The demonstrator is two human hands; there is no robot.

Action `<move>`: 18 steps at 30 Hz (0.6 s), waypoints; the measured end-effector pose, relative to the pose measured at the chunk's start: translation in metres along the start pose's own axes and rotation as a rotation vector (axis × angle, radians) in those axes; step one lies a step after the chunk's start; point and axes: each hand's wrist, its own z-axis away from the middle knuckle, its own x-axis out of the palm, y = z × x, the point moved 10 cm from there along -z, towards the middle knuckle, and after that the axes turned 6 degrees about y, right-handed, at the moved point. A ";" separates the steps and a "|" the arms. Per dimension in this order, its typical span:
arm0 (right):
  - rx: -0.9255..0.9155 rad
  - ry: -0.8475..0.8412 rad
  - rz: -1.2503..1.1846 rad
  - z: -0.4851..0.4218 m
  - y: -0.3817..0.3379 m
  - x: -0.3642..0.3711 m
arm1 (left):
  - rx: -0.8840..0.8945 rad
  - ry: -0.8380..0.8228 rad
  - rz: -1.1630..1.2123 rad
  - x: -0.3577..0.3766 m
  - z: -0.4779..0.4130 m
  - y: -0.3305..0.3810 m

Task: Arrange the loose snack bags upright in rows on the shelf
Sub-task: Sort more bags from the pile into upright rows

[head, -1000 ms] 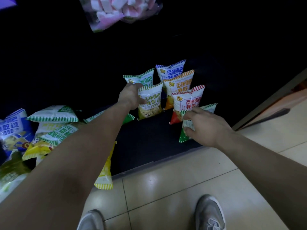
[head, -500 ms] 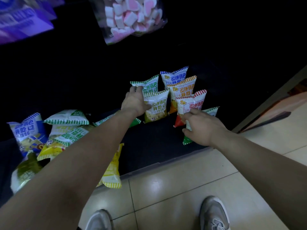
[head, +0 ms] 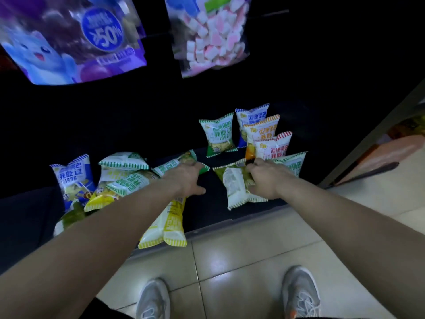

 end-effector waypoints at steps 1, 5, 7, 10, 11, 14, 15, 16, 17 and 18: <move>0.008 -0.005 -0.003 0.000 0.005 0.002 | 0.010 -0.004 -0.007 0.003 -0.004 0.005; 0.064 0.003 0.006 -0.003 0.037 0.007 | 0.068 -0.012 -0.017 0.015 -0.026 0.034; 0.093 0.019 -0.009 -0.006 0.055 0.010 | 0.149 -0.020 -0.035 0.029 -0.036 0.058; 0.121 0.080 -0.043 -0.011 0.075 0.010 | 0.241 0.005 -0.008 0.061 -0.055 0.088; 0.129 0.099 -0.053 -0.013 0.081 0.010 | 0.235 0.003 0.004 0.072 -0.060 0.094; 0.139 0.132 -0.078 -0.017 0.089 0.014 | 0.166 -0.010 0.018 0.103 -0.071 0.105; 0.136 0.133 -0.079 -0.018 0.089 0.016 | 0.147 -0.017 0.009 0.110 -0.073 0.107; 0.133 0.133 -0.076 -0.020 0.087 0.016 | 0.133 -0.033 -0.006 0.116 -0.075 0.107; 0.129 0.132 -0.072 -0.022 0.086 0.016 | 0.123 -0.046 -0.022 0.119 -0.077 0.107; 0.123 0.135 -0.069 -0.023 0.084 0.015 | 0.121 -0.050 -0.030 0.120 -0.078 0.106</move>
